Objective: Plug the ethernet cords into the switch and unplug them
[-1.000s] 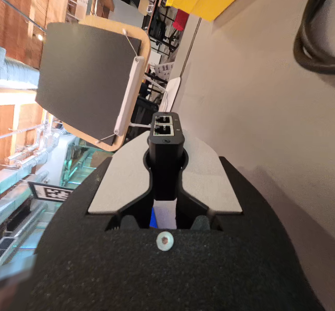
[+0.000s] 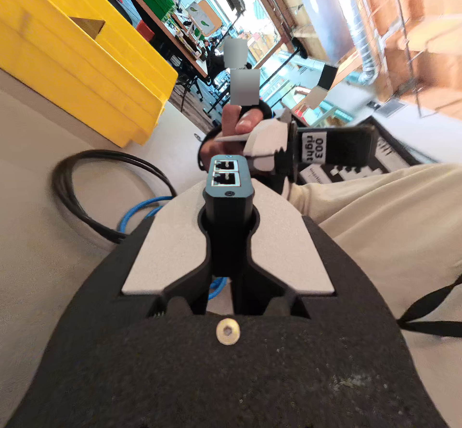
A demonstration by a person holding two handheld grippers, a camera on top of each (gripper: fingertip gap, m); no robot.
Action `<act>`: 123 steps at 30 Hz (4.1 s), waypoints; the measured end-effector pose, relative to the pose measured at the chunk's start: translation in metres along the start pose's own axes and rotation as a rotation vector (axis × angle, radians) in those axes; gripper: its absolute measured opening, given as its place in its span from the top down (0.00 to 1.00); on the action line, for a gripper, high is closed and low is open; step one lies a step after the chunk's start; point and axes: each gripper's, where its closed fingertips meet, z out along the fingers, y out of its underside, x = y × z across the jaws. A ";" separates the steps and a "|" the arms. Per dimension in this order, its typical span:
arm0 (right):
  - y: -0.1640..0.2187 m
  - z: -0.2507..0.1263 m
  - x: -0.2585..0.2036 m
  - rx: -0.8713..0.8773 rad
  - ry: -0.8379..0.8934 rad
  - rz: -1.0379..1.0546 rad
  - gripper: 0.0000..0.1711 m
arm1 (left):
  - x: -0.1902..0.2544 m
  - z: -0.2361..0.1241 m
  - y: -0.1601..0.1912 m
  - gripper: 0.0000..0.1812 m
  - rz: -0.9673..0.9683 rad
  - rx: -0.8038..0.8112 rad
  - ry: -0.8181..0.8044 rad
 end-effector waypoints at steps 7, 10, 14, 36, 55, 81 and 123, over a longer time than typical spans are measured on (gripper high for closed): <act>-0.001 0.020 0.017 0.035 -0.081 -0.040 0.62 | -0.004 -0.016 -0.008 0.86 -0.134 0.050 -0.010; -0.003 0.028 0.004 0.060 -0.172 -0.032 0.63 | 0.009 -0.013 -0.002 0.86 -0.201 0.030 0.089; -0.002 0.033 -0.003 0.036 -0.223 -0.028 0.66 | 0.010 -0.012 -0.002 0.86 -0.224 0.034 0.109; 0.273 -0.073 0.247 -0.970 -0.126 0.394 0.66 | 0.020 -0.079 0.123 0.75 0.223 0.013 -0.601; 0.297 -0.074 0.260 -1.201 -0.111 0.365 0.60 | 0.022 -0.104 0.131 0.76 0.339 -0.039 -0.759; 0.115 -0.036 -0.065 -0.906 -0.290 0.180 0.94 | 0.014 -0.110 0.149 0.78 0.385 -0.160 -0.812; 0.079 -0.086 -0.052 -0.600 -0.379 0.603 0.68 | 0.009 -0.106 0.158 0.79 0.388 -0.228 -0.813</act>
